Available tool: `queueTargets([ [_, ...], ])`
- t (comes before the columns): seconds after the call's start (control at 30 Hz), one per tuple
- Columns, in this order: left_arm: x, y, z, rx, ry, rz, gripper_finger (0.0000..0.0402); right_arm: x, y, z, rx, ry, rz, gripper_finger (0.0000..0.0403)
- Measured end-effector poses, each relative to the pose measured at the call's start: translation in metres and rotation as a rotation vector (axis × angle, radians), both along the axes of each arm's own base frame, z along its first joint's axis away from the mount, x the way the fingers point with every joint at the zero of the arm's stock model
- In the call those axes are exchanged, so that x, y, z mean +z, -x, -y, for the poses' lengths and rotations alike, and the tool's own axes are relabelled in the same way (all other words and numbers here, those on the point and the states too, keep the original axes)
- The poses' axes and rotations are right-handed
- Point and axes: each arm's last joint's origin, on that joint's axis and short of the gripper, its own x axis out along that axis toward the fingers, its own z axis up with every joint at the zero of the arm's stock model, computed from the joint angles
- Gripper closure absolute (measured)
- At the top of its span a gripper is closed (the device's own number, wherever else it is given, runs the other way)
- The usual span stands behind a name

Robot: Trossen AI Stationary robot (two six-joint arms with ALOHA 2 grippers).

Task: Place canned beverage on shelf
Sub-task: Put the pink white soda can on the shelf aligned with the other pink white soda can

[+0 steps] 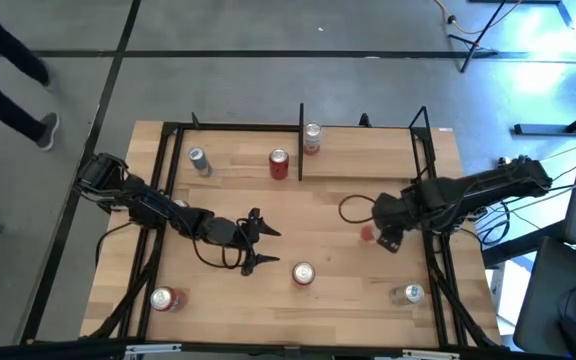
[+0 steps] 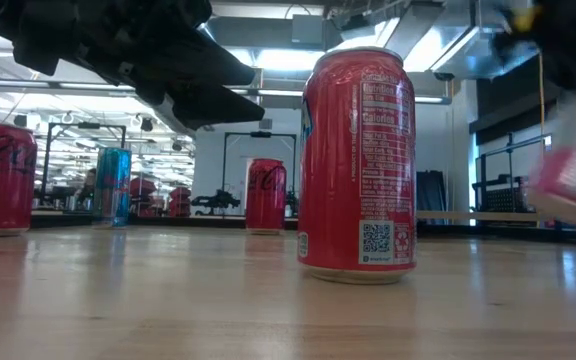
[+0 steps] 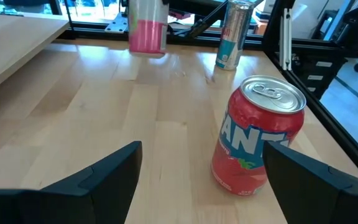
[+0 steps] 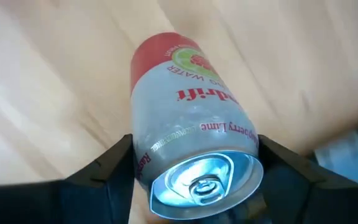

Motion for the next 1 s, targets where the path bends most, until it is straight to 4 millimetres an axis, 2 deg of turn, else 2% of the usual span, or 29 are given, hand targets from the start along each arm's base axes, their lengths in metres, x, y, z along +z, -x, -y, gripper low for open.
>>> queueTargets([
  [0.17,0.000,0.000,0.000,0.000,0.000,0.000,0.0087,0.021,-0.034,-0.005,0.136,0.064,0.123,0.0158],
  [0.3,0.000,0.000,0.000,0.001,0.001,-0.001,0.0087,0.024,-0.065,-0.003,0.236,0.128,0.082,0.0158],
  [0.43,0.000,0.000,0.000,0.001,0.002,-0.003,0.0087,0.016,-0.098,0.003,0.354,0.166,0.033,0.0158],
  [0.63,-0.001,0.000,0.000,-0.001,0.005,-0.007,0.0087,-0.018,-0.138,-0.001,0.664,0.193,-0.087,0.0158],
  [0.77,-0.001,0.001,0.001,-0.004,0.004,-0.015,0.0087,-0.033,-0.152,-0.008,0.794,0.187,-0.147,0.0158],
  [1.0,-0.002,0.001,0.001,-0.011,0.003,-0.023,0.0087,-0.038,-0.157,-0.030,0.953,0.247,-0.201,0.0158],
])
